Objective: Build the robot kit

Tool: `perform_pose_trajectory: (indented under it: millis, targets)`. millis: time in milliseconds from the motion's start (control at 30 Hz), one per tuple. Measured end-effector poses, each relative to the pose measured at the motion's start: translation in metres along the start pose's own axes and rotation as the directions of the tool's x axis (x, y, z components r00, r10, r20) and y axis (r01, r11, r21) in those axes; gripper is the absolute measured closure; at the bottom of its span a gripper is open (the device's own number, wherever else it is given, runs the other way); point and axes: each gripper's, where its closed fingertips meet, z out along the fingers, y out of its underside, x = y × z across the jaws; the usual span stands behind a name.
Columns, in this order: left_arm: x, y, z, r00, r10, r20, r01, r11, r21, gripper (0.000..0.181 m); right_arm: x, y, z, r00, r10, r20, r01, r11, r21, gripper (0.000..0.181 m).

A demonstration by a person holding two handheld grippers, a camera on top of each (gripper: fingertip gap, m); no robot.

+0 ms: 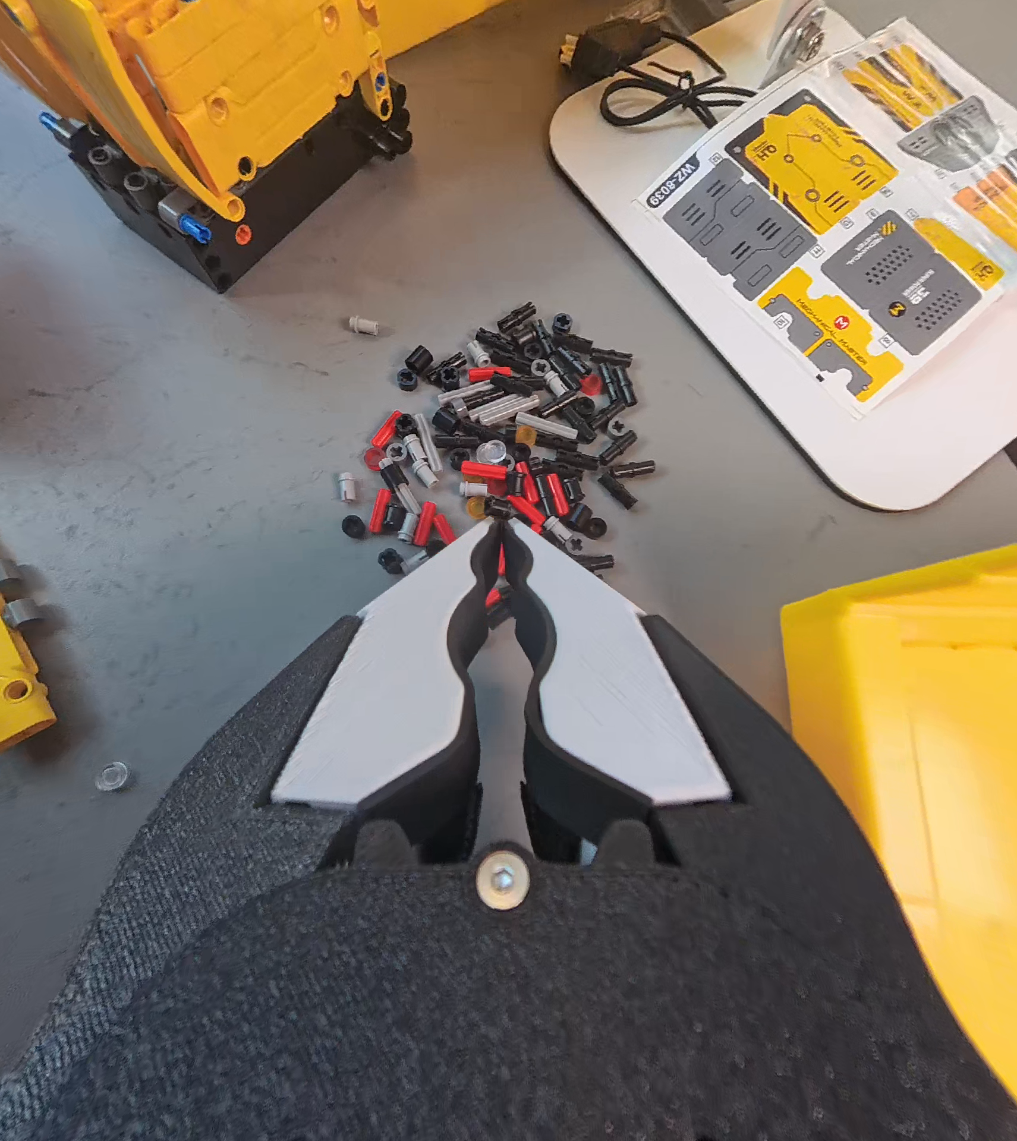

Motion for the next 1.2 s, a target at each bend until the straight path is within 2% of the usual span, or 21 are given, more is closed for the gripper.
perform_pose_trajectory:
  millis: [333,1033,1200]
  targets:
    - [0.000,0.000,0.000,1.000,-0.002,-0.002,0.002,1.000,-0.001,0.157,-0.014,0.001,0.019,0.998,-0.034,0.043,0.035,0.999,-0.031,0.181]
    - [0.000,0.001,0.000,1.000,0.000,-0.005,0.000,1.000,-0.002,0.157,0.001,0.003,0.016,1.000,0.013,0.003,-0.012,0.999,-0.038,0.170]
    - [0.000,0.000,0.000,1.000,-0.001,-0.006,0.001,1.000,-0.001,0.157,-0.002,0.003,0.017,1.000,0.012,0.023,-0.011,0.999,-0.037,0.173]
